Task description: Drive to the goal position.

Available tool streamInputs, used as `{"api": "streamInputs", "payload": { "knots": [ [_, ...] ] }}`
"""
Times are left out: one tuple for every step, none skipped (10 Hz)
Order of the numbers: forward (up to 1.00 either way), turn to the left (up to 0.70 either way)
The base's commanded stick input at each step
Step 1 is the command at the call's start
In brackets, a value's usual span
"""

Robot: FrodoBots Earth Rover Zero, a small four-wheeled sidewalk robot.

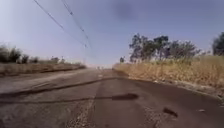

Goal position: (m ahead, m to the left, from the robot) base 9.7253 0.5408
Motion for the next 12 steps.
{"api": "streamInputs", "payload": {
  "knots": [
    [1.00, 0.00],
    [1.00, 0.00],
    [1.00, 0.27],
    [1.00, 0.27],
    [1.00, 0.00],
    [1.00, 0.00],
    [1.00, 0.00],
    [1.00, 0.00],
    [1.00, 0.00],
    [1.00, 0.00],
    [1.00, 0.00],
    [1.00, 0.00]
  ]
}}
